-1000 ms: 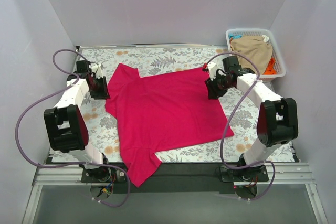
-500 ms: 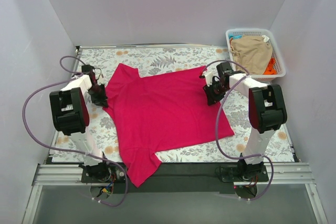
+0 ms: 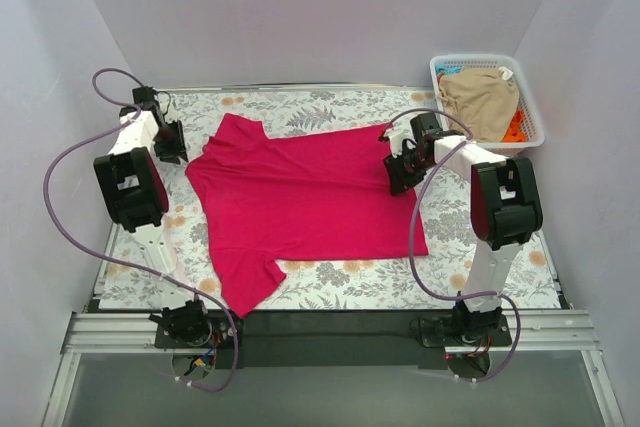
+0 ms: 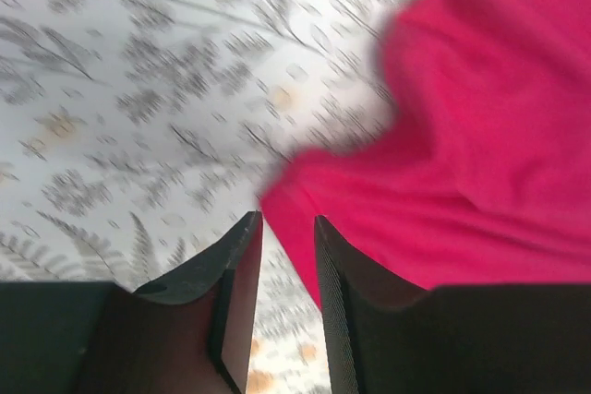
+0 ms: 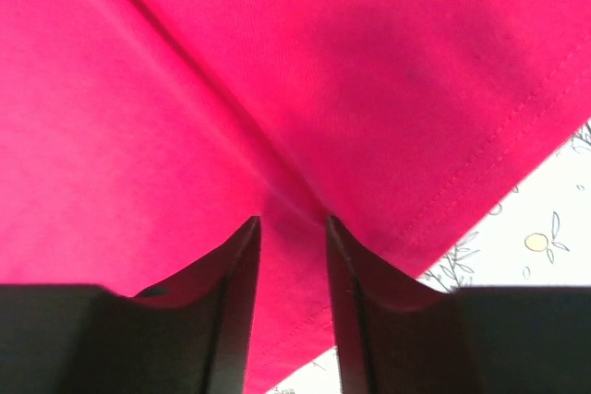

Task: Fold and stack the t-shirts
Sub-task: Flatten the tshirt out

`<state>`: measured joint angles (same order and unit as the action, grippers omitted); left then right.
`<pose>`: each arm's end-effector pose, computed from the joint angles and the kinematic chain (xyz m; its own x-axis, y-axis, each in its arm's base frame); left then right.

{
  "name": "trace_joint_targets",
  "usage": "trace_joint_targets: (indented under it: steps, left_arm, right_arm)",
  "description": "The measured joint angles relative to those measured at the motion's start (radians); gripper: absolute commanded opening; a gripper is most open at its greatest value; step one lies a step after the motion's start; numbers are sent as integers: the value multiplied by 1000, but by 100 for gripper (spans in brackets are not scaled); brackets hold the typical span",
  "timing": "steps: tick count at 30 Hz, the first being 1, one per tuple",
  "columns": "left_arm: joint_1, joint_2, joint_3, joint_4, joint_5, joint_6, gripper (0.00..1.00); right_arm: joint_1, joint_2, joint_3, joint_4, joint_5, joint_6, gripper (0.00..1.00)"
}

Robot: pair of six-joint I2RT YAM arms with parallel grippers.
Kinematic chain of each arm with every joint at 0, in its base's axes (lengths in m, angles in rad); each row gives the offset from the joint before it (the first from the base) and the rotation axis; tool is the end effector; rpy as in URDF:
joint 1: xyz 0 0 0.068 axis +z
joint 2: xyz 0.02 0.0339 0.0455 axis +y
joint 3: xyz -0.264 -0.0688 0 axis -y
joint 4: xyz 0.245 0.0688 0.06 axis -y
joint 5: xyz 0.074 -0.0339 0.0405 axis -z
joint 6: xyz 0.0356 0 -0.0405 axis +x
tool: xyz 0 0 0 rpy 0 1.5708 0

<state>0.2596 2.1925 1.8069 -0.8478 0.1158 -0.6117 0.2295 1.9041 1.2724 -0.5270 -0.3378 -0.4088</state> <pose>0.4452 0.1140 0.1884 -0.6214 -0.7552 -0.2084 -0.7022 0.6549 -0.2794 0.3699 0.0985 0.1681 -0.6820 -0.5445 -0.4882 -0.6702 0.7325 0.1194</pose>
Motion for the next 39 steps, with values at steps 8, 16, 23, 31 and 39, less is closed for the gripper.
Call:
trace_joint_targets:
  steps: [8, 16, 23, 31, 39]
  left_arm:
    - [-1, -435, -359, -87, 218, 150, 44]
    - [-172, -947, -807, -268, 280, 528, 44]
    - [-475, -1033, -987, -306, 189, 659, 43]
    - [-596, -880, -995, -195, 76, 595, 39]
    - [-728, -869, -1057, -198, 19, 589, 42]
  right_arm:
    - [0, -158, 18, -104, -74, -16, 44]
    - [8, -374, -171, -190, -69, -103, 44]
    - [11, -355, -266, -245, -32, -119, 41]
    - [11, -282, -266, -227, -24, -116, 40]
    - [11, -272, -266, -225, -24, -114, 40]
